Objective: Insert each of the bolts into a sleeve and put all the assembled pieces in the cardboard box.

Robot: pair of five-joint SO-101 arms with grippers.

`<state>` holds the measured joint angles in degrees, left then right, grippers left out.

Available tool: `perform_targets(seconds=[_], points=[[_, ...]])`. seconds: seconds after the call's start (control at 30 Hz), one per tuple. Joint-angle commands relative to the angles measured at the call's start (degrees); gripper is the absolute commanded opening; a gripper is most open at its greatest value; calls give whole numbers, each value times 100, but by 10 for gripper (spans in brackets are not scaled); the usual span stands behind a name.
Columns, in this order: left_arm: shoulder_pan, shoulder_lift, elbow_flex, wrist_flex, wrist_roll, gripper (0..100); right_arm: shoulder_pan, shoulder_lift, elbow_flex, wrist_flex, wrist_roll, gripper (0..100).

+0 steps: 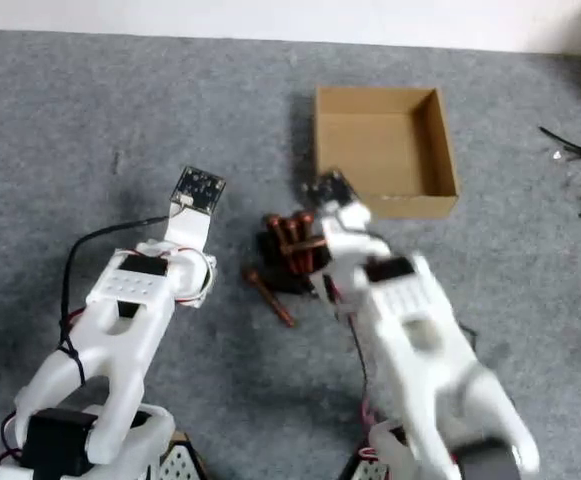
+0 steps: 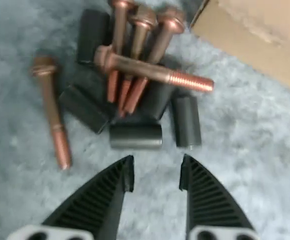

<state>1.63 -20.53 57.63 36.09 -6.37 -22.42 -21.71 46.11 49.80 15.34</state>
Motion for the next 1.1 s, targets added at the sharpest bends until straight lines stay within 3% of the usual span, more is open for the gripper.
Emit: perform_targets(seconds=[0.0, 0.13, 0.4, 0.7, 1.07], points=[[-92, 22, -233, 26, -9, 136, -31, 1279, -971, -127, 79, 145], [-92, 22, -233, 26, -9, 136, 31, 1842, -1235, -145, 79, 145], [-92, 22, -224, 26, -9, 136, 804, 2079, -1218, -840, 158, 145], [-84, 22, -224, 26, -9, 136, 892, 1393, -1209, -857, 325, 145], [-92, 22, -224, 26, -9, 136, 875, 2949, -1481, -857, 642, 145]])
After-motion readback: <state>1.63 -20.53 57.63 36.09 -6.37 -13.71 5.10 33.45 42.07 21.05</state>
